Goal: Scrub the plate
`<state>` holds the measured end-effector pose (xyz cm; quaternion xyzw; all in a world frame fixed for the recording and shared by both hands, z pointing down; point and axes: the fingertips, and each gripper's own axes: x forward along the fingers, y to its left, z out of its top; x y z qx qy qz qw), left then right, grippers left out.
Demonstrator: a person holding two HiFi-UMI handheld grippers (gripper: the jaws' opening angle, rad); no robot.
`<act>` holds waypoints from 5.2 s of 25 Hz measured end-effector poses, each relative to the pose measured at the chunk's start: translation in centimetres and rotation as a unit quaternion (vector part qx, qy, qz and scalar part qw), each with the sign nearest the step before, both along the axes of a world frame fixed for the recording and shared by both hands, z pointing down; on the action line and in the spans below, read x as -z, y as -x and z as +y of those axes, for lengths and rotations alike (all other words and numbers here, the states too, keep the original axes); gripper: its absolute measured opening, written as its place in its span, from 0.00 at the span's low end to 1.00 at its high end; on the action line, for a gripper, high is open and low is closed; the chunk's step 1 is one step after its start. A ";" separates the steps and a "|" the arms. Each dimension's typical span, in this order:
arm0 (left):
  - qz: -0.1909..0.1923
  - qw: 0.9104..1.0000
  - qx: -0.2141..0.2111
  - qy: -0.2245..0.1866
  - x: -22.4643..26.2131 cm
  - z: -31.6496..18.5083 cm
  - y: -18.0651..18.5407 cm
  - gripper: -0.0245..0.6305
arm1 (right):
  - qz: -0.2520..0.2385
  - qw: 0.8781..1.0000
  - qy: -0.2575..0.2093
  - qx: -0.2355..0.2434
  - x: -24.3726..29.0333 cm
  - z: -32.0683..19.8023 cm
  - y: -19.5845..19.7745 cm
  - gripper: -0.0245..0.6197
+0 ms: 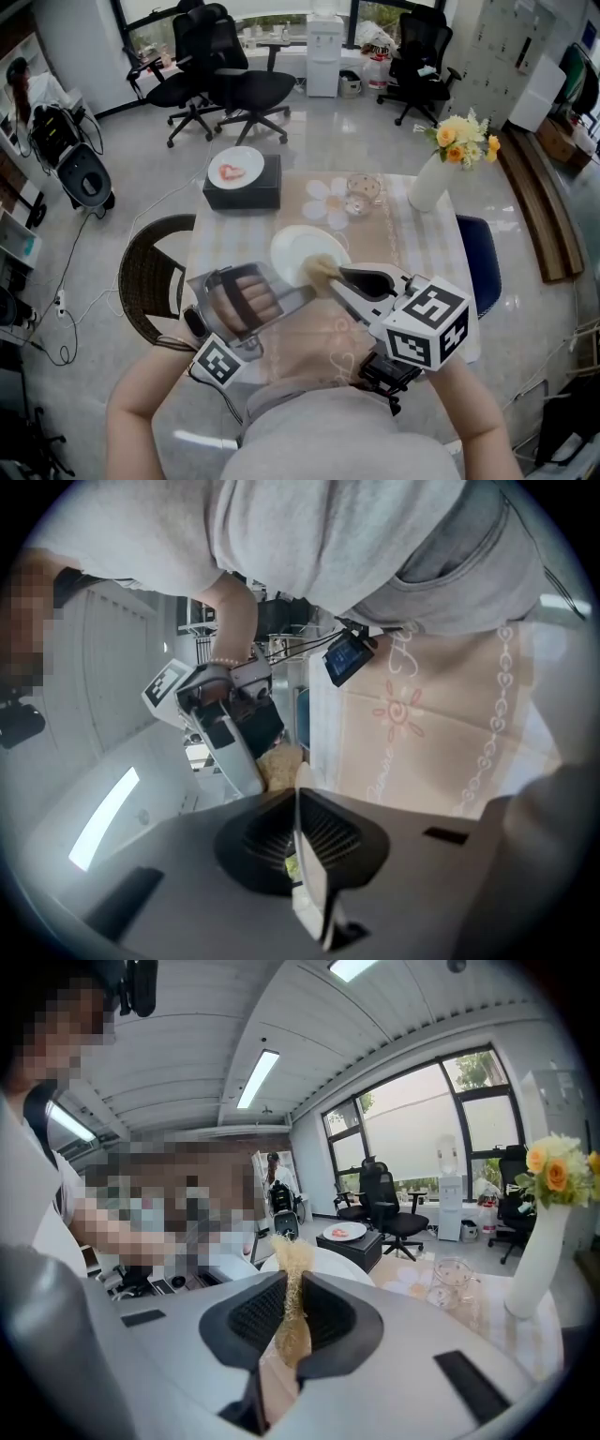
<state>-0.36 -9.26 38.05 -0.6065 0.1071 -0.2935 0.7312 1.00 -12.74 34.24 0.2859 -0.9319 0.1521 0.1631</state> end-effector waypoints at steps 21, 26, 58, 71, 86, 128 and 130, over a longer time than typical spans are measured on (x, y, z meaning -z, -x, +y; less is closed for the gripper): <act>-0.006 1.000 -0.009 -0.009 0.2 0.7 -0.2 0.07 | 0.065 0.997 -0.014 -0.042 -2.9 -3.2 -3.7 0.12; -0.004 1.000 -0.013 -0.008 -0.1 1.0 -0.5 0.07 | 0.075 0.995 -0.027 -0.056 -3.6 -4.4 -4.5 0.12; -0.015 1.000 -0.017 -0.011 -0.5 1.3 -0.6 0.07 | -0.037 0.998 0.036 0.033 0.7 0.5 0.8 0.12; -0.038 0.999 -0.018 -0.019 -1.1 1.5 -0.5 0.07 | 0.026 0.999 0.007 0.040 -0.7 -0.3 0.7 0.12; -0.048 0.998 -0.022 -0.022 -1.4 1.8 -0.6 0.07 | 0.076 0.997 0.021 -0.012 -3.9 -4.1 -2.1 0.12; -0.068 0.997 -0.029 -0.024 -2.2 2.3 -0.5 0.07 | 0.002 0.996 0.004 0.087 -0.3 1.1 3.0 0.12; -0.075 0.996 -0.031 -0.028 -2.3 2.2 -0.7 0.07 | 0.009 0.996 0.001 0.091 -0.6 1.1 3.1 0.12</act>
